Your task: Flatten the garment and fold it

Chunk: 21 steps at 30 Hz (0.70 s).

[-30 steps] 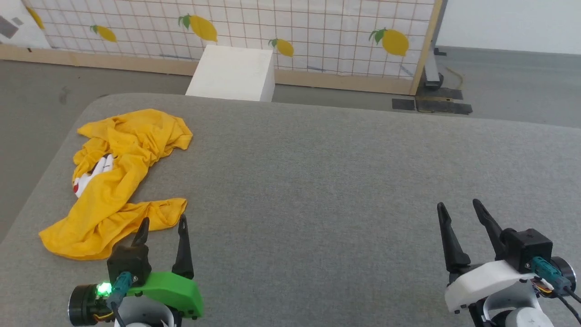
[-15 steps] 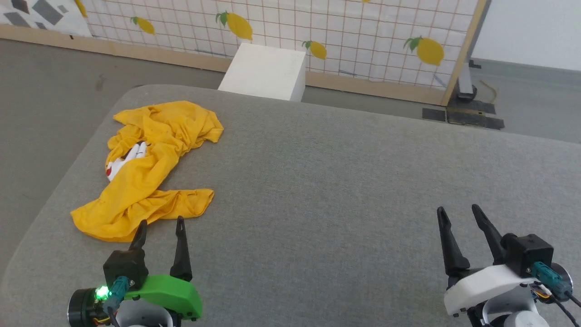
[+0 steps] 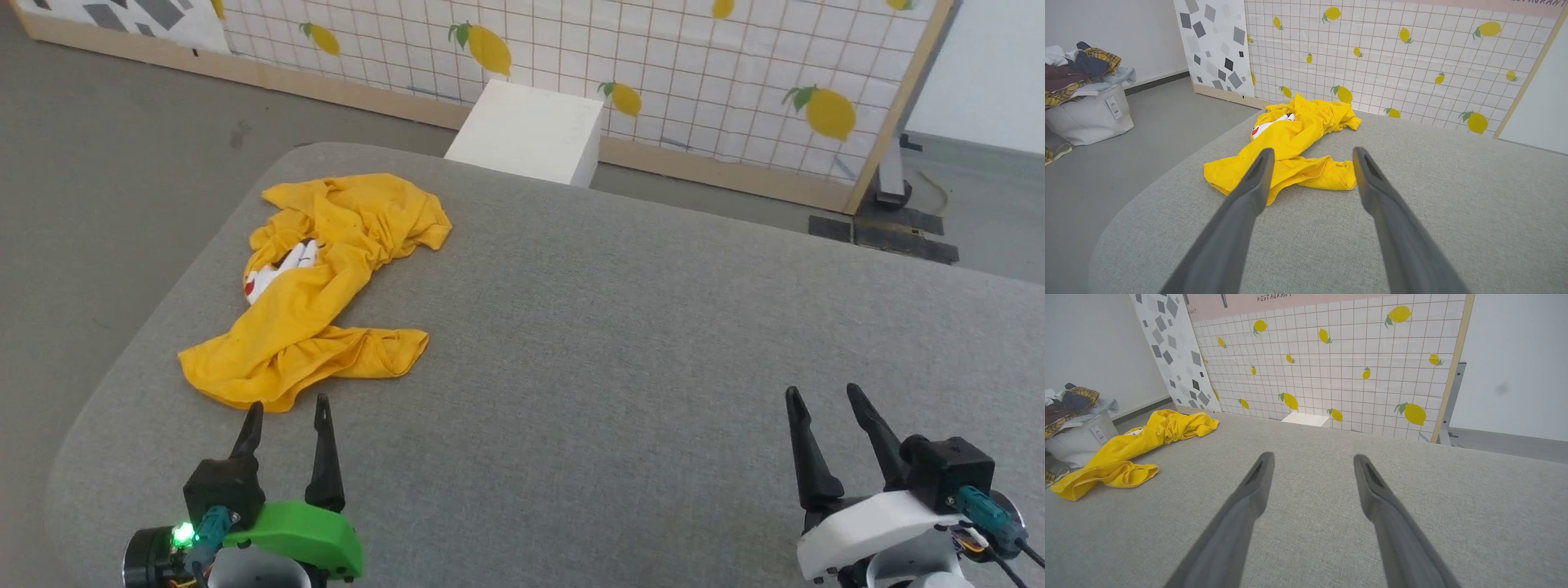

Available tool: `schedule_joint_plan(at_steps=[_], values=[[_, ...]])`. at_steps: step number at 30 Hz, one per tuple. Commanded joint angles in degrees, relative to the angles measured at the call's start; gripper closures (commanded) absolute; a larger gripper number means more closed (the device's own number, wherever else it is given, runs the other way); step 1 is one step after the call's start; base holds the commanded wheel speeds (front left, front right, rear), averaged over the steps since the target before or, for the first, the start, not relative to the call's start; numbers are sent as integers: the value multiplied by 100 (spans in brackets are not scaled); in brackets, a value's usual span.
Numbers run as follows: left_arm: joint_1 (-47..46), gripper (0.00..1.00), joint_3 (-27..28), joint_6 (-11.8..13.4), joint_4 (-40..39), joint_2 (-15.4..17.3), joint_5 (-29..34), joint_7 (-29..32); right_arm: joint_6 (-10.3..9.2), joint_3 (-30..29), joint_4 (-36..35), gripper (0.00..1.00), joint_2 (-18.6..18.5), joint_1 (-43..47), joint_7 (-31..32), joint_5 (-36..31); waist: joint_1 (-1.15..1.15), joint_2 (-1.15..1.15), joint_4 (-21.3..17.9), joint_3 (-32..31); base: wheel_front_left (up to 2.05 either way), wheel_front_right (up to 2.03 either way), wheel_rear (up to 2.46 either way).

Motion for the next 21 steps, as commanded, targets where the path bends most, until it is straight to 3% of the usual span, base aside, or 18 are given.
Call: schedule_joint_plan(at_steps=[1, 21], values=[[88, 0, 5, 39, 26, -13, -68, -64, -5, 11, 42, 0, 1, 73, -73, 60, 0, 0, 85, -24, 0, 0, 0], [144, 0, 56, 119, 117, -16, -115, -299, -6, 18, 259, 0, 1, 128, -306, 208, 0, 0, 592, -65, 0, 0, 0]])
